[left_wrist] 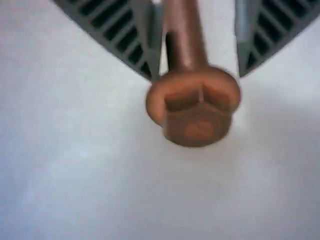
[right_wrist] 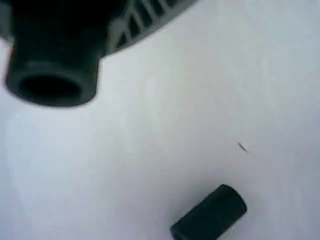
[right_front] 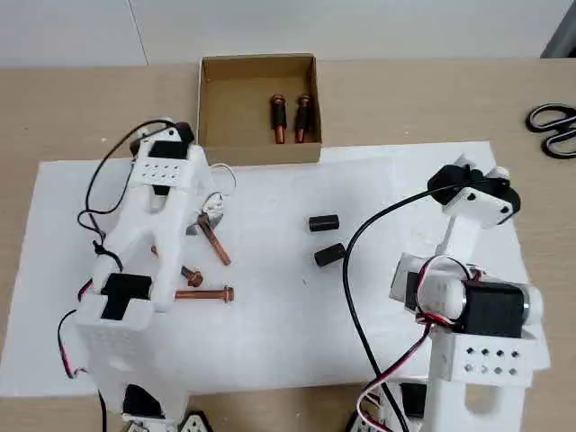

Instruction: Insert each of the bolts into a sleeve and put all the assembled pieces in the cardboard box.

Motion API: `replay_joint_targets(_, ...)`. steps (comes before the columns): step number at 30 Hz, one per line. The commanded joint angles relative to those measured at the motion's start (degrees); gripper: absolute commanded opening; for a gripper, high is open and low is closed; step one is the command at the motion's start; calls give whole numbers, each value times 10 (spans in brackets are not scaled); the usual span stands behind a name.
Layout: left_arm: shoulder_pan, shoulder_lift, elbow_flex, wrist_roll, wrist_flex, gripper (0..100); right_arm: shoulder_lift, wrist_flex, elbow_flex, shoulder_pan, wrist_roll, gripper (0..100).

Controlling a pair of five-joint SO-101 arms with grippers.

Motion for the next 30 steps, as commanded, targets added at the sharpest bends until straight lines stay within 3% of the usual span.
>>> replay_joint_targets(1, -4, -7, -23, -4, -9, 97, -4, -5, -2, 4, 6, 2)
replay_joint_targets(12, -2, 57, -23, -3, -18, 93, -4, -5, -2, 4, 6, 2)
replay_joint_targets(16, -3, 55, -24, -3, -17, 5, -4, -5, -2, 4, 6, 2)
replay_joint_targets(19, -3, 55, -24, -3, -12, 6, -4, -5, -2, 4, 6, 2)
replay_joint_targets(30, 5, -18, -175, -3, 113, 6, -4, -5, -1, 0, 6, 2)
